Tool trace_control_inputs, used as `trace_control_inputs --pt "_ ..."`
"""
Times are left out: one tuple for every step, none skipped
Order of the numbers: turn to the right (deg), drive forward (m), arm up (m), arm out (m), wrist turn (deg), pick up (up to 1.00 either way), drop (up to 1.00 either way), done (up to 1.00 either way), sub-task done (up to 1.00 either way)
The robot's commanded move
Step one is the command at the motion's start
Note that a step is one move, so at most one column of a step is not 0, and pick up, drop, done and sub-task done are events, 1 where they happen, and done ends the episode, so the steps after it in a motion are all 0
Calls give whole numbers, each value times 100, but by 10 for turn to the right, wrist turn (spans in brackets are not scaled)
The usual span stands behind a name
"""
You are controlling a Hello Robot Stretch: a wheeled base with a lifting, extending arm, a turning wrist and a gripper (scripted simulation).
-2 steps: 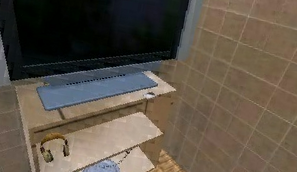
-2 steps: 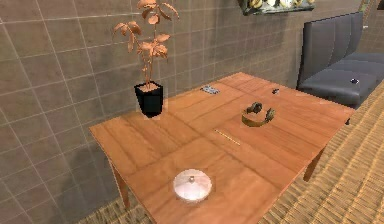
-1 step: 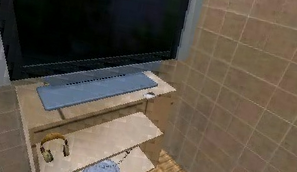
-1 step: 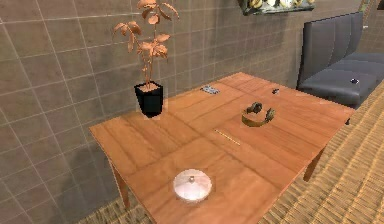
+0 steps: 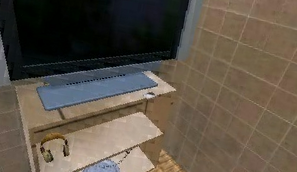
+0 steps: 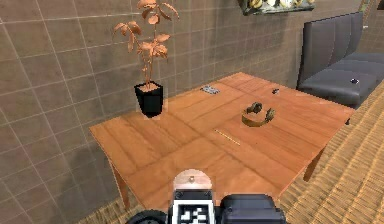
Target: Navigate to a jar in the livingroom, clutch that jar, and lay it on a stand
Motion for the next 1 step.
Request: trace_control_inputs --pt "0 0 0 18 0 0 0 0 0"
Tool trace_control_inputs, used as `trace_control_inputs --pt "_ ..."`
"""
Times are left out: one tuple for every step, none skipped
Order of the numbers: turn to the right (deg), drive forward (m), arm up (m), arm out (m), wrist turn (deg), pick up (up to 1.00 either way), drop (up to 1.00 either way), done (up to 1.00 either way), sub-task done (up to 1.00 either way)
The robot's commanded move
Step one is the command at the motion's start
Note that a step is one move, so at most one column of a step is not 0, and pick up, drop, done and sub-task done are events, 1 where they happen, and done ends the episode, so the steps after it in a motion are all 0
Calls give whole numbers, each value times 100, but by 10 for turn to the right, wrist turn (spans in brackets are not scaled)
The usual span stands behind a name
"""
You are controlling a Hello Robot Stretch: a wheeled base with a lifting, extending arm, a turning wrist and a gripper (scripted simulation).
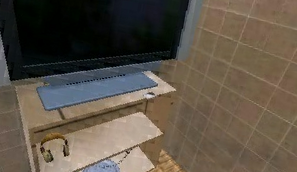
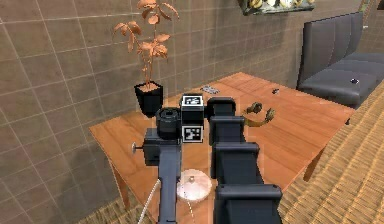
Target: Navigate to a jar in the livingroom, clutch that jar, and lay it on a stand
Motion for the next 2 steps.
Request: trace_control_inputs --pt "0 0 0 0 450 0 0 0 0" --pt "0 0 0 0 450 0 0 0 0"
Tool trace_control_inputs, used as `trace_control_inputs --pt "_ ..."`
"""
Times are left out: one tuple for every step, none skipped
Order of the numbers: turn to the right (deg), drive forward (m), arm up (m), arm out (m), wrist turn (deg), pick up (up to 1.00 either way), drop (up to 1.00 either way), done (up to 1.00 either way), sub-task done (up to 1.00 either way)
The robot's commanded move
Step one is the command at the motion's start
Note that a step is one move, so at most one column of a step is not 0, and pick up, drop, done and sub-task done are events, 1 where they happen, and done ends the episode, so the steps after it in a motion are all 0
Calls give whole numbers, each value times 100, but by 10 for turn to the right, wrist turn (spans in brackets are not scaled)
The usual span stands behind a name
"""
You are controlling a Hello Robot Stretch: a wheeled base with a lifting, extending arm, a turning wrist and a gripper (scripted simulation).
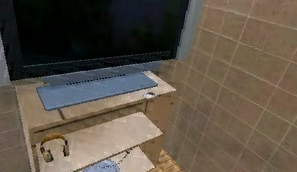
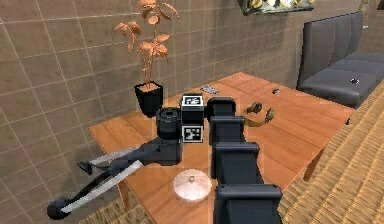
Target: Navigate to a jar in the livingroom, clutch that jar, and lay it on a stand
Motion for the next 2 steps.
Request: trace_control_inputs --pt "0 0 0 0 450 0 0 0 0" --pt "0 0 0 0 450 0 0 0 0"
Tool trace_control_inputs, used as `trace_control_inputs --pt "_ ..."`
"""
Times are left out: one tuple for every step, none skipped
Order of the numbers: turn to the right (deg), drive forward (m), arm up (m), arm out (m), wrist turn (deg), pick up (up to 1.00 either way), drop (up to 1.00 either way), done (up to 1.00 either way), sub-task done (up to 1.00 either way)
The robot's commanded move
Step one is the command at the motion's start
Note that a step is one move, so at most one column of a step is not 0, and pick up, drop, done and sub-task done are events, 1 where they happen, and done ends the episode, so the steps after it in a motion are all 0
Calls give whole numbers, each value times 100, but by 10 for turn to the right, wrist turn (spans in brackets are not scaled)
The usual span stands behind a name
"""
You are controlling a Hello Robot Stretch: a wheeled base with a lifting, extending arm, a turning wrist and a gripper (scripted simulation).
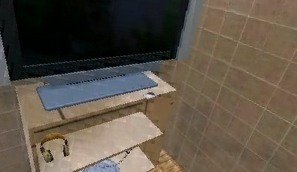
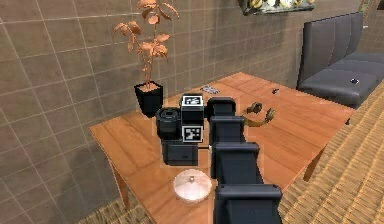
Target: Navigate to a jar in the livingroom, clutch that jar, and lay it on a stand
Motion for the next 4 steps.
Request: trace_control_inputs --pt "0 0 0 0 30 0 0 0 0" --pt "0 0 -30 0 0 0 0 0 0" --pt "0 0 0 0 0 100 0 0 0" --pt "0 0 10 0 0 0 0 0 0"
